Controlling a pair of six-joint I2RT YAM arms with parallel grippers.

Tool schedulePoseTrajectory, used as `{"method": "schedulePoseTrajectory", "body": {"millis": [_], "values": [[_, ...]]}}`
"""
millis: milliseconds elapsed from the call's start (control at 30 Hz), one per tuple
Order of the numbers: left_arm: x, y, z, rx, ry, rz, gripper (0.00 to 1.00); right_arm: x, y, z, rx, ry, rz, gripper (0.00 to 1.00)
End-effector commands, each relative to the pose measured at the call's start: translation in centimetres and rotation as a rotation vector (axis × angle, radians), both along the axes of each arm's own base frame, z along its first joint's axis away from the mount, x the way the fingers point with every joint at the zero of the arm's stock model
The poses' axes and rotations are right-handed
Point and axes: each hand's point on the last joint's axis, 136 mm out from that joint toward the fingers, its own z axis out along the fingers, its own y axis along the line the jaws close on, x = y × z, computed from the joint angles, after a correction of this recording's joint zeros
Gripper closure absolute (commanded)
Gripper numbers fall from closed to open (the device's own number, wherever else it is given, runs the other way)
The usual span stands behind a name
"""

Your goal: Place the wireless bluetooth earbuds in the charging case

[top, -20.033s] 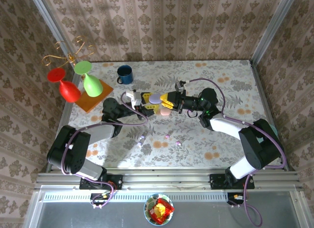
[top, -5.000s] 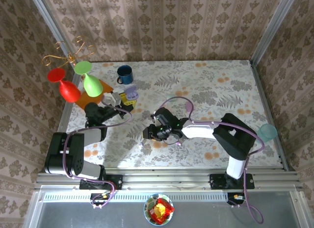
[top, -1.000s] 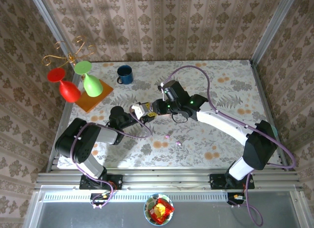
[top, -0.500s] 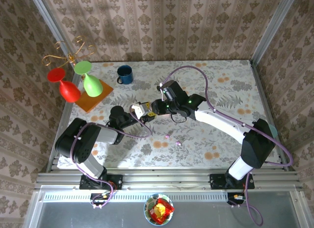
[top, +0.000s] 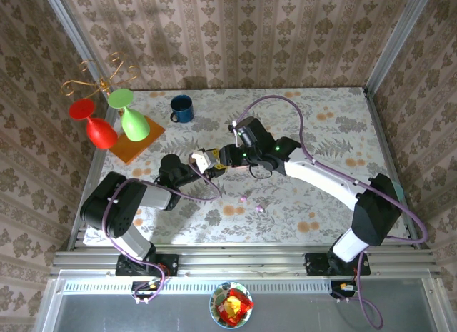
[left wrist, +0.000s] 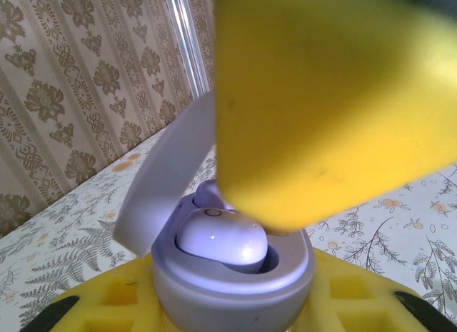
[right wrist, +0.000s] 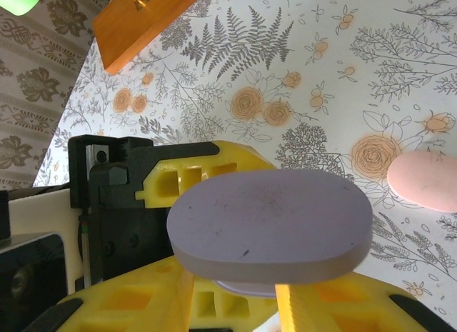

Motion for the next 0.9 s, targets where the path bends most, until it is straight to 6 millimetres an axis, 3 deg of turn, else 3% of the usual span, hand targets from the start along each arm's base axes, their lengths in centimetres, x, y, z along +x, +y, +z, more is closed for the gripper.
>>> {"method": "schedulePoseTrajectory", "body": {"millis": [0,400,700,867], "values": [[-0.4,-0.5,2.1,-0.038,-0.047,-0.036,0.70,0.1,-0.8,2.4,0.036,-0.071,-0.009,0.63],[-0.4,-0.3,1.9,-0.041,-0.026,-0.032,0.70,0.2,-1.9,4.8,0.061,-0.134,-0.027,0.56],[-0.5,-0.5,2.7,-0.068,-0.003,-0.047,0.70,0.6,-3.4,3.8,0.057,-0.110,-0.081,0.45],[-0.4,-0.6,4.4,-0.126,0.058,-0.055,0.69,0.8,-3.3,2.9,0.252,0.000,-0.093,0.34]]}}
